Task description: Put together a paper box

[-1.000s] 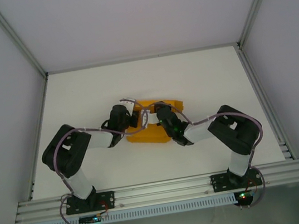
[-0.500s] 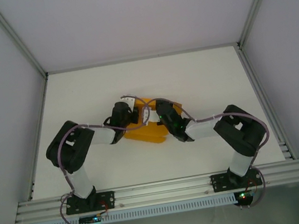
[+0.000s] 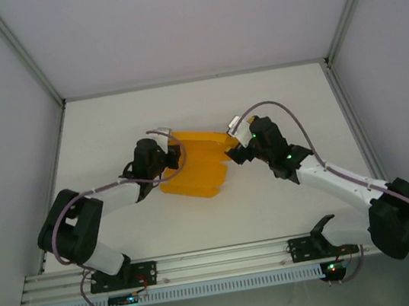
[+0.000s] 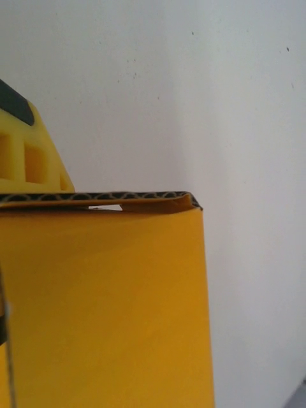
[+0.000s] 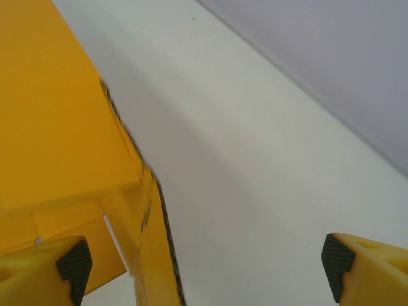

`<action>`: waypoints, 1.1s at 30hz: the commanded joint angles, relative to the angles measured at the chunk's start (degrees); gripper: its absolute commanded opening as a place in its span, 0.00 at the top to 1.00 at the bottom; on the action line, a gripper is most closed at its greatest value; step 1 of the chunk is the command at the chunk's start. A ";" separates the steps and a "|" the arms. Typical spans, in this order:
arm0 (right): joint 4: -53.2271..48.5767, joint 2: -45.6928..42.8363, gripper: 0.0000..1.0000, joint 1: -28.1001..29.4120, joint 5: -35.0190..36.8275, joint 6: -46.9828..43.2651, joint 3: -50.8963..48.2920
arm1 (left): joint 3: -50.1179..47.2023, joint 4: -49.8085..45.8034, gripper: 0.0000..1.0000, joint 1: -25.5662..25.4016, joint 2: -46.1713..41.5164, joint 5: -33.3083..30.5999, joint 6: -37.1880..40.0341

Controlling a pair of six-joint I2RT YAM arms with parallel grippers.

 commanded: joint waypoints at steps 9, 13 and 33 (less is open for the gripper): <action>-4.74 1.01 0.41 -0.68 -17.31 10.79 2.20 | 0.79 -5.26 1.00 0.26 -2.30 8.91 -0.70; -6.55 2.47 0.61 -0.76 -16.68 11.90 3.07 | 0.81 -3.93 1.00 0.30 -2.27 7.92 -2.36; -4.96 7.96 1.00 0.40 -10.34 20.48 6.88 | 14.56 -31.50 1.00 -3.31 6.97 -41.70 -14.33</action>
